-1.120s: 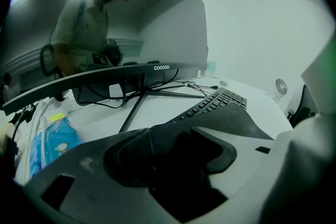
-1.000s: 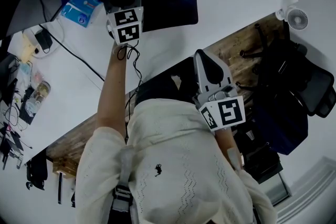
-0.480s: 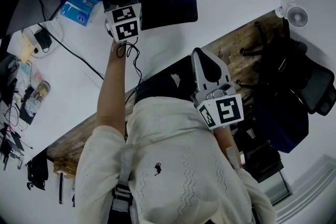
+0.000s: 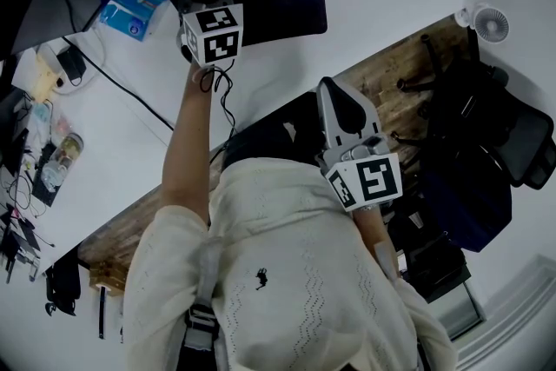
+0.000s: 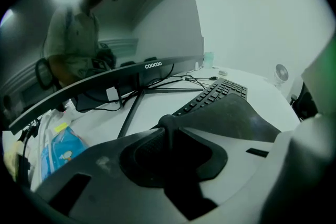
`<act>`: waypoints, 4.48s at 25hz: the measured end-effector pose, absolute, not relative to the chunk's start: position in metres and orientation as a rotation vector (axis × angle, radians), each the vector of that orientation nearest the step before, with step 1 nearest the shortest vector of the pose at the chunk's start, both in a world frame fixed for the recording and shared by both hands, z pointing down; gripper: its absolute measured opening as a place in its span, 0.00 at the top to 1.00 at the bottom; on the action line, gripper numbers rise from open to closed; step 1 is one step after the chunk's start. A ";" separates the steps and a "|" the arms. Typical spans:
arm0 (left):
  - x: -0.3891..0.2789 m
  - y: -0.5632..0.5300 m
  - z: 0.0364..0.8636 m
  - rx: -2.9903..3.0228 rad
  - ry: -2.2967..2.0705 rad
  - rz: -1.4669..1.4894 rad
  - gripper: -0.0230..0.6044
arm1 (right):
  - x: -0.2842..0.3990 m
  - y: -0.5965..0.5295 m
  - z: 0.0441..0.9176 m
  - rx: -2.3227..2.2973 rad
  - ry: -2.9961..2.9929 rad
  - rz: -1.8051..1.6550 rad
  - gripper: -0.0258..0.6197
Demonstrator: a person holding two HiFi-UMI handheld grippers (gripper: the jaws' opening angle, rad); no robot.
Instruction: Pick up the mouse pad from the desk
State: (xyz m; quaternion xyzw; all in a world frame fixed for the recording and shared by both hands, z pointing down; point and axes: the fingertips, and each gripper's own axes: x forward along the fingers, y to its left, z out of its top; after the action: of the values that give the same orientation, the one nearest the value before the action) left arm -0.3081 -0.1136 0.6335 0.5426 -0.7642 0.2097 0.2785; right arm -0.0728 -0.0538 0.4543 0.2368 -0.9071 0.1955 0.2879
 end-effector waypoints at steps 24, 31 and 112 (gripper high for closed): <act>-0.293 -0.110 0.610 1.480 -2.071 0.423 0.90 | -0.053 -0.049 0.458 0.715 -2.413 0.540 0.96; -0.282 -0.108 0.599 1.517 -2.064 0.389 0.90 | -0.044 -0.050 0.460 0.744 -2.410 0.547 0.96; -0.056 -0.056 0.531 1.681 -1.929 0.347 0.91 | 0.068 -0.088 0.456 0.640 -2.530 0.595 0.96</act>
State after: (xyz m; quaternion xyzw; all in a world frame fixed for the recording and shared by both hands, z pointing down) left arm -0.0564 -0.0557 0.5308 0.6255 -0.7182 0.1291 0.2761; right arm 0.0679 -0.0876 0.4562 0.2326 -0.9198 0.2164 0.2305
